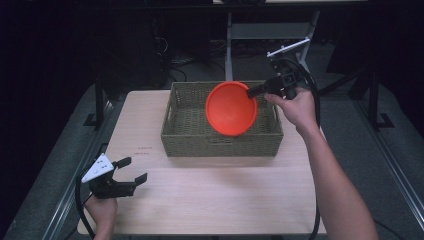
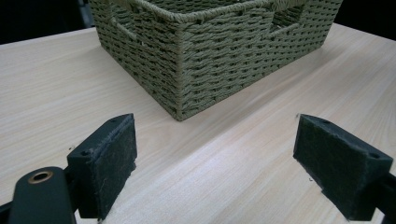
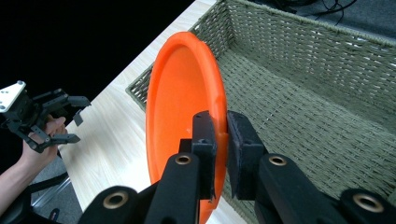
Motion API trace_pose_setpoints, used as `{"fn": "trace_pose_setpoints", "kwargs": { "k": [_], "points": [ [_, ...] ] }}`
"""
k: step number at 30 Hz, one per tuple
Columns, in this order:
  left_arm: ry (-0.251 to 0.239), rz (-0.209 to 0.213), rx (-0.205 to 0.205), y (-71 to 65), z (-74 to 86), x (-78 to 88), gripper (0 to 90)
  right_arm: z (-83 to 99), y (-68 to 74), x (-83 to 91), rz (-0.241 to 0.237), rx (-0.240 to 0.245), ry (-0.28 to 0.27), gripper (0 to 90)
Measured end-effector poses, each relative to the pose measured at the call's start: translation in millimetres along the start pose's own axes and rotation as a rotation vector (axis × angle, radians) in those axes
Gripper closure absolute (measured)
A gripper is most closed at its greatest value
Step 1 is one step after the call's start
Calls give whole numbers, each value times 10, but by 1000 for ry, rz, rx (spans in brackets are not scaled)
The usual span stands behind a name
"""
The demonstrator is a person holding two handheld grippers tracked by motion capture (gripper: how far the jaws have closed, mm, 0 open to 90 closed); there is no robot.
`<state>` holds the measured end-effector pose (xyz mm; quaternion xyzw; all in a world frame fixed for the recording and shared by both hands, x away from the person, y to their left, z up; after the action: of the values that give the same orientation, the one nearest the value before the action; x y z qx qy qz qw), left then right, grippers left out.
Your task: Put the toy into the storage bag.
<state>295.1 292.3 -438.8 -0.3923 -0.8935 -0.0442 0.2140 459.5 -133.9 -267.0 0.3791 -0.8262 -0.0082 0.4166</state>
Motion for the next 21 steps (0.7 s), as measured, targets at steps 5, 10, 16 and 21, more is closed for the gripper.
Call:
{"fn": "trace_pose_setpoints", "kwargs": {
  "k": [5, 10, 16, 21],
  "points": [
    [3, -1, -1, 3, 2, -3, 126, -38, -54, -23, 5, -13, -7, 821],
    [-2, -2, 2, 13, 5, 5, 127, -68, -140, -90, 8, -38, -8, 821],
    [-5, -3, 9, 25, 6, -1, 126, -94, -239, -157, 18, -61, -13, 821],
    [-4, -2, 9, 36, 8, -10, 126, -124, -325, -229, 40, -79, -6, 821]
  ]
}}
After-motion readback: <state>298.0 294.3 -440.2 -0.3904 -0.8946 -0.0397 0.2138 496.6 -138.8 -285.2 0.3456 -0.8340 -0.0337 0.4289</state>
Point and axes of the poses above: each handheld gripper's, and its own axes: x roughly backward along the jaws, z roughly out of its underside, y roughly to its left, the point moved 5 cm from there along -x, roughly forward along the jaws, and after that the axes turned 5 degrees about z, right-handed, at the moved point
